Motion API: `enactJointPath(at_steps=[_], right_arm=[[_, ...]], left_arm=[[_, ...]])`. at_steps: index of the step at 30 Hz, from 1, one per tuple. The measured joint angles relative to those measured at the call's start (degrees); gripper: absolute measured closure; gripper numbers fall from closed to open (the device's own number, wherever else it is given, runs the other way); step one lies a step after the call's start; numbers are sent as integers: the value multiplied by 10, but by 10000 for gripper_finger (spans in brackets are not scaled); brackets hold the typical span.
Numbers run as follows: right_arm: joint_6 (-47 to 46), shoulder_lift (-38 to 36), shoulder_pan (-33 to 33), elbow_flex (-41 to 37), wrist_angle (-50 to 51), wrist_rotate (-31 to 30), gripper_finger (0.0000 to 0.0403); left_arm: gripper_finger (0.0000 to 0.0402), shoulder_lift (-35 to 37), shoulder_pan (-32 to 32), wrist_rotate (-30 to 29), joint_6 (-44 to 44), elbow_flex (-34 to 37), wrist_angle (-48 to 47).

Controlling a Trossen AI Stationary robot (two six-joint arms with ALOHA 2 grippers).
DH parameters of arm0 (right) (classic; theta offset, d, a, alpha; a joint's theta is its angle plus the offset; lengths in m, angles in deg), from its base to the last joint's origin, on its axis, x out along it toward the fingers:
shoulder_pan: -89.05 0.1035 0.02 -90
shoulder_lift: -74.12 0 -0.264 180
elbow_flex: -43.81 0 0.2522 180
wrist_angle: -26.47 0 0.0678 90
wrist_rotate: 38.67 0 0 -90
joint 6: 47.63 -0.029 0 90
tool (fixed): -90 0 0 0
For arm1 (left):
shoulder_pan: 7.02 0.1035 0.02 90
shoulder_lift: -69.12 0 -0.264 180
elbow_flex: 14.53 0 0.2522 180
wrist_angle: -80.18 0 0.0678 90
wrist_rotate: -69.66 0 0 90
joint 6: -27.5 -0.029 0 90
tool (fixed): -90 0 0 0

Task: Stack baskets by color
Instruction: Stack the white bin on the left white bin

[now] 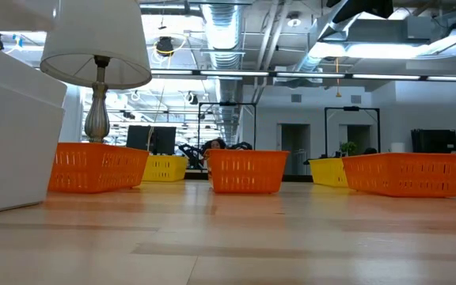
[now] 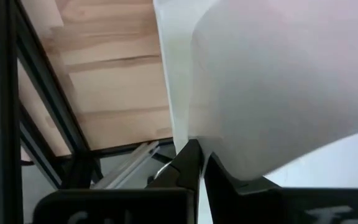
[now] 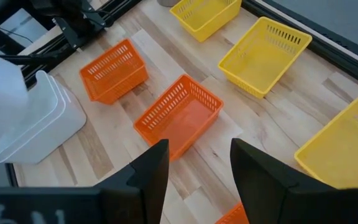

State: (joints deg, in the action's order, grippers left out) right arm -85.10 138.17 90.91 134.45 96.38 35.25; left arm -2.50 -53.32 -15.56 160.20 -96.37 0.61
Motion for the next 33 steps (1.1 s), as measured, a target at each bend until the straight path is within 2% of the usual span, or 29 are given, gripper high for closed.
enactJointPath(at_steps=[33], right_arm=[[0, 0, 0, 0, 0, 1, 220]], left_arm=[[402, -7, 0, -3, 13, 8, -2]])
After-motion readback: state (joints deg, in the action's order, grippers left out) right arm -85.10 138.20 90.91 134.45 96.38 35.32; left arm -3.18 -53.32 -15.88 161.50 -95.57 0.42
